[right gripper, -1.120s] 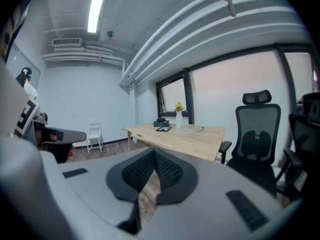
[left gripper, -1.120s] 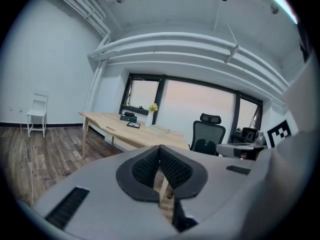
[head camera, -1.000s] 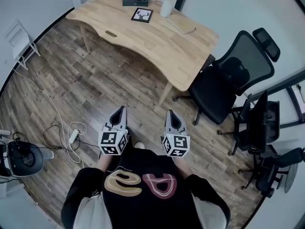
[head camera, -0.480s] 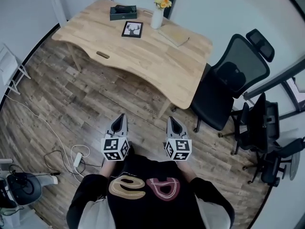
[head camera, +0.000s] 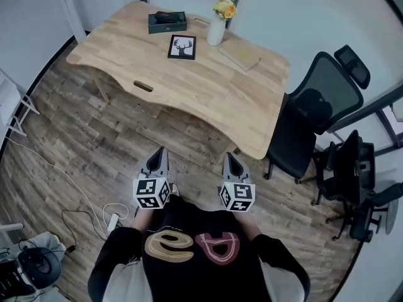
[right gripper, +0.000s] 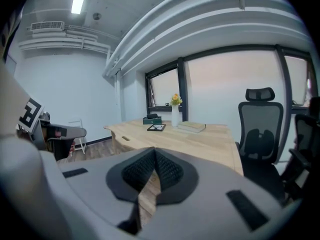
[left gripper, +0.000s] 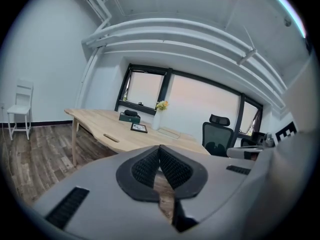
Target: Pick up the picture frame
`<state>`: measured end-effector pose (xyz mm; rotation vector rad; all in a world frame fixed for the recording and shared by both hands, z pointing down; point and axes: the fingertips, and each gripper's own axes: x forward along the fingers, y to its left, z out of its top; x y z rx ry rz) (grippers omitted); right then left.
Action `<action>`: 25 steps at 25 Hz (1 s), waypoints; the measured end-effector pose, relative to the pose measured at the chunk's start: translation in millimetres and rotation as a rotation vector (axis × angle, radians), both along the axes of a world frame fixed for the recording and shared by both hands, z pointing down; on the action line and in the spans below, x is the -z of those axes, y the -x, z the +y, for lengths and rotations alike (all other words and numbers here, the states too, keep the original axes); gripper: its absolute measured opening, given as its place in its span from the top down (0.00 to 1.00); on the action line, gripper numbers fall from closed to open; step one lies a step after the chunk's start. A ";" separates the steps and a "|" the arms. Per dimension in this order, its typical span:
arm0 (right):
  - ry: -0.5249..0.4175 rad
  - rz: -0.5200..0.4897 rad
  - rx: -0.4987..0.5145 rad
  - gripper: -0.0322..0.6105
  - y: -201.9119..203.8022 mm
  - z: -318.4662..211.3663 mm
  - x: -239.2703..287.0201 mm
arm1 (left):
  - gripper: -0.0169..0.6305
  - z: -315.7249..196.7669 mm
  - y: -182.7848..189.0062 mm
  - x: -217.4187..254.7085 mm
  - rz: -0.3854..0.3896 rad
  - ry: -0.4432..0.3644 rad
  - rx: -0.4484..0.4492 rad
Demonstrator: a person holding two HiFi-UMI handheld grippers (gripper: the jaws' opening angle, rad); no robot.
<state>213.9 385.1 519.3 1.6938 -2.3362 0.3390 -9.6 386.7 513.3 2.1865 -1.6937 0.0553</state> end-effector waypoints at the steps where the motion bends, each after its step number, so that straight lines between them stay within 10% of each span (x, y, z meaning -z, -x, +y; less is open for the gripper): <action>1: -0.003 -0.002 -0.005 0.93 4.1 -6.2 1.1 | 0.95 -7.1 4.6 1.5 0.000 -0.006 -0.005; 25: 0.053 0.013 -0.041 0.93 40.7 -44.8 -10.8 | 0.95 -52.7 49.6 -10.1 -0.013 0.026 -0.034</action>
